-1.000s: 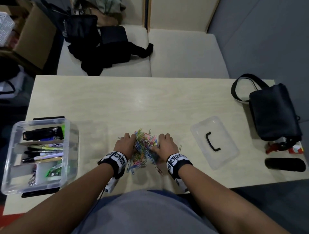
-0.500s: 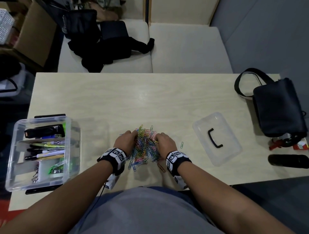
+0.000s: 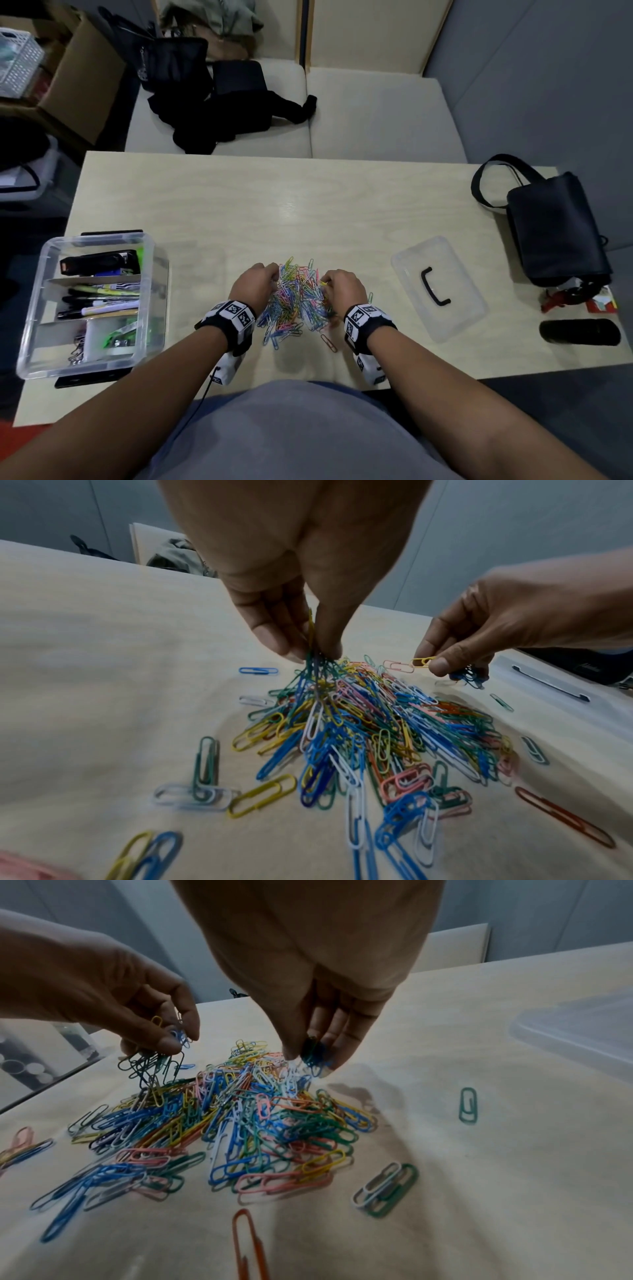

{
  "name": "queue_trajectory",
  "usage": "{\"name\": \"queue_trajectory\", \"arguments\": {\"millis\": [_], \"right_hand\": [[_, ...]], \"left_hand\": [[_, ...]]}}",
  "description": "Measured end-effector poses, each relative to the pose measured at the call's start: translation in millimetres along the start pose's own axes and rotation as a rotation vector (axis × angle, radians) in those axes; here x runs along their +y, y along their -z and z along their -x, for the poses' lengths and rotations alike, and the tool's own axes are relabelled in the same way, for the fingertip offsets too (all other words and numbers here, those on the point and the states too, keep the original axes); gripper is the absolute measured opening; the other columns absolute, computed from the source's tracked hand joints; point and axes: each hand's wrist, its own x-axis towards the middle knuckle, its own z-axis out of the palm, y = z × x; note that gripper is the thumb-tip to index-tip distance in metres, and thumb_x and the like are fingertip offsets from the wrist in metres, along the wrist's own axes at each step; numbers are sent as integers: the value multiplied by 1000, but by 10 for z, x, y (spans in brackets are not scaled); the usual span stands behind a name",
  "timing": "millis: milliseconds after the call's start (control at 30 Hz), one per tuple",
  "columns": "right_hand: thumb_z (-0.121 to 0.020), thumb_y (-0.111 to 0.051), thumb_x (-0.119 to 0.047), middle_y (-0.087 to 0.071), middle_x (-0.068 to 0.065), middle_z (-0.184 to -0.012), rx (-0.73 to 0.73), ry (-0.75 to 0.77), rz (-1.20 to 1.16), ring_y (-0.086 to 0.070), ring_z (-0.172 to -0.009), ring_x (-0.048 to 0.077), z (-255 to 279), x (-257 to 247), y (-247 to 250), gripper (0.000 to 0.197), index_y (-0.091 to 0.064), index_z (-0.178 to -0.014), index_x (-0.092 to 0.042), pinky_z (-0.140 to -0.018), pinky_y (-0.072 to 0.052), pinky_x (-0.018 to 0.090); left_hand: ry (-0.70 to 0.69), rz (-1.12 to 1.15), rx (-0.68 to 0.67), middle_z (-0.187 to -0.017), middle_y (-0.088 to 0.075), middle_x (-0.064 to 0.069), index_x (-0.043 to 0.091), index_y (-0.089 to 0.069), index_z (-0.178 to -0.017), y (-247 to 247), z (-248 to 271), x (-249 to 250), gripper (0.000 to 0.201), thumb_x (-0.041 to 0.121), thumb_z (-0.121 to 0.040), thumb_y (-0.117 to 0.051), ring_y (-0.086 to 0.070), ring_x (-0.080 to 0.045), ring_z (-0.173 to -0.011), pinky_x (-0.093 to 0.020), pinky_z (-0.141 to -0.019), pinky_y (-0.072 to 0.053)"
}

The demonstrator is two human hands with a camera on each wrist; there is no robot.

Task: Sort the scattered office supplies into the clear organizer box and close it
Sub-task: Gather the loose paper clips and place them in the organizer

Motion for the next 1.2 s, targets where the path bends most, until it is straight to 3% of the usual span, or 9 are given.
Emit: {"name": "queue_trajectory", "arguments": {"millis": [233,533,667,833,1000,1200], "right_hand": [[-93,-58,-10,-72,9,-106,51,-1,-67,-66,-97,27,93,-78,107,21,-73,-109,-12,-81,-54,36],[-91,-66,-10,-74,9,-97,159,47,-246,-69,-88,21,185,-418,187,16,-75,-103,-7,-78,-52,24],[-88,-69,-12,-74,6,-94,187,91,-331,-68,-85,17,218,-677,223,15,-75,-102,-9,-83,-56,29],[-87,-70,-14,-75,3,-92,207,205,-408,-69,-85,15,200,-1061,222,15,-75,-101,-12,-82,-56,32],[-89,-69,-17,-73,1,-94,212,328,-474,-67,-85,12,222,-1475,163,15,-75,-102,-12,-79,-56,29],[-89,-69,-15,-73,4,-94,170,487,-507,-67,-85,14,276,-2013,4,14,-75,-101,-10,-80,-55,31]], "left_hand": [[-31,75,44,-85,-58,-7,12,-59,-87,92,99,-23,5,13,-89,-63,-55,-29,-77,-30,-63,-38],[-33,181,147,-82,-61,-6,14,-61,-84,367,252,-36,9,13,-85,-70,-57,-27,-78,-33,-66,-44],[-13,244,207,-81,-64,-5,14,-62,-81,533,343,-69,8,12,-83,-70,-59,-24,-76,-31,-65,-44],[35,278,298,-75,-63,-2,15,-64,-80,751,505,-229,7,14,-81,-71,-57,-22,-73,-28,-62,-36],[102,334,397,-72,-63,-2,16,-63,-77,983,741,-506,9,15,-81,-72,-59,-22,-72,-32,-65,-46],[229,388,523,-74,-64,-5,12,-64,-78,1208,1097,-927,8,12,-81,-72,-59,-22,-74,-31,-65,-44]]}}
